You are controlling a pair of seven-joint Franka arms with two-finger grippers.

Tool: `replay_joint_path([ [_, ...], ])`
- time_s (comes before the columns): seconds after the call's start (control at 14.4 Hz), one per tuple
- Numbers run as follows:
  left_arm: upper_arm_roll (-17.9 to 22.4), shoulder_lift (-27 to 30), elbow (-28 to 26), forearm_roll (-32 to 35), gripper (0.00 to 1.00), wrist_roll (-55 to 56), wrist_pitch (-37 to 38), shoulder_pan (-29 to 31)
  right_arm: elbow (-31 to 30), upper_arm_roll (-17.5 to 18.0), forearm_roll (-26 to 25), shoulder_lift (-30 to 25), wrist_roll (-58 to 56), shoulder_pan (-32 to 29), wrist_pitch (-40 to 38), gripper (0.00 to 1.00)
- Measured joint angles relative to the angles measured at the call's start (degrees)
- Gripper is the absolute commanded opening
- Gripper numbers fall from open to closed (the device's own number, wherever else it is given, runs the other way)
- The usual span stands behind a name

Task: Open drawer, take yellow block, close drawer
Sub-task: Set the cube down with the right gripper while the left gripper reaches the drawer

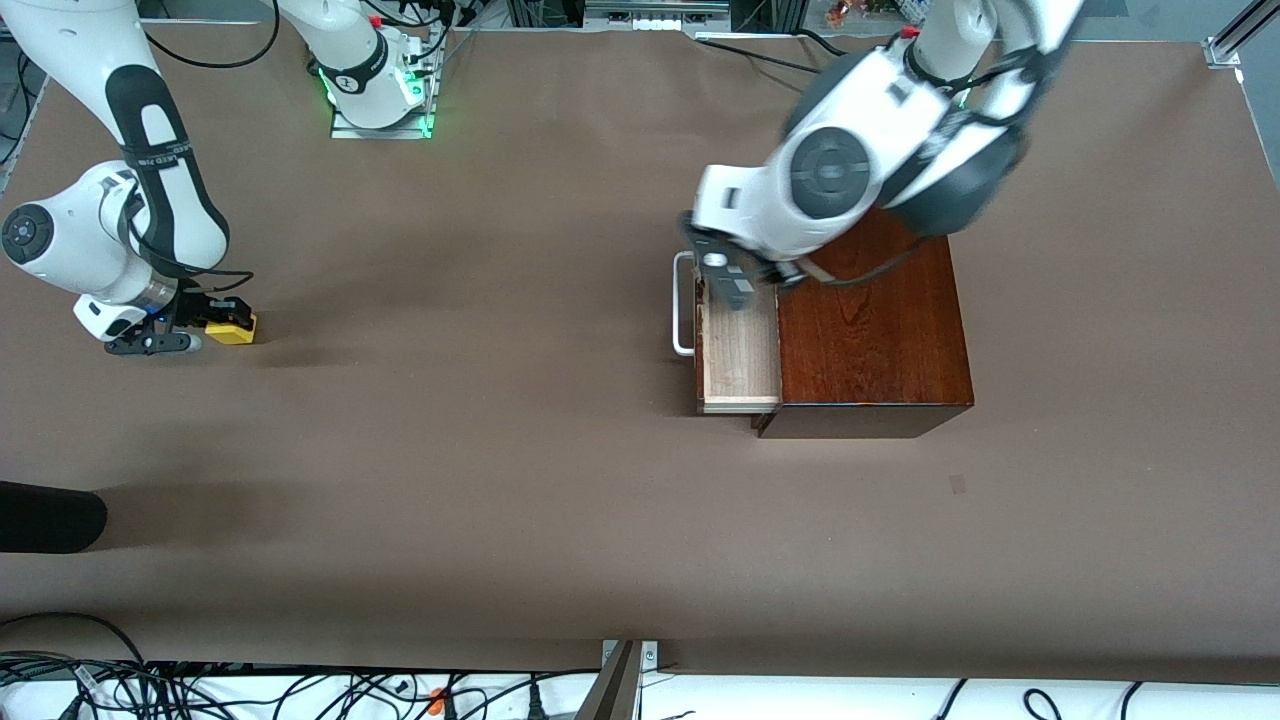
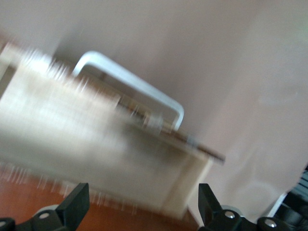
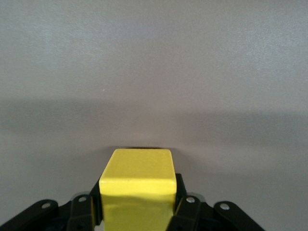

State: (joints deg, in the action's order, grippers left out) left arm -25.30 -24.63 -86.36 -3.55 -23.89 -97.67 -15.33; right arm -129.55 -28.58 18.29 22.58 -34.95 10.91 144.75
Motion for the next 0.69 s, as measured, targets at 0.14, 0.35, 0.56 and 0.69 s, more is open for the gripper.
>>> replay_joint_path([
  [0.14,-0.1,-3.1,0.4,1.9,1.00,-2.8,-6.0,-4.4,0.3,0.0,0.0,0.1,0.0,0.0,0.0,1.00],
  [0.35,-0.2,-6.5,0.7,8.8,1.00,-4.5,-12.9,-10.1,0.7,0.0,0.0,0.1,0.0,0.0,0.0,1.00],
  [0.56,-0.2,-8.7,0.8,17.4,1.00,-4.8,-14.2,-14.0,1.5,0.1,0.0,0.0,0.0,0.0,0.0,1.00],
  [0.69,-0.1,-10.2,0.8,20.3,1.00,-5.4,-15.0,-14.6,3.3,0.2,0.0,-0.7,0.0,0.2,-1.4,1.00],
])
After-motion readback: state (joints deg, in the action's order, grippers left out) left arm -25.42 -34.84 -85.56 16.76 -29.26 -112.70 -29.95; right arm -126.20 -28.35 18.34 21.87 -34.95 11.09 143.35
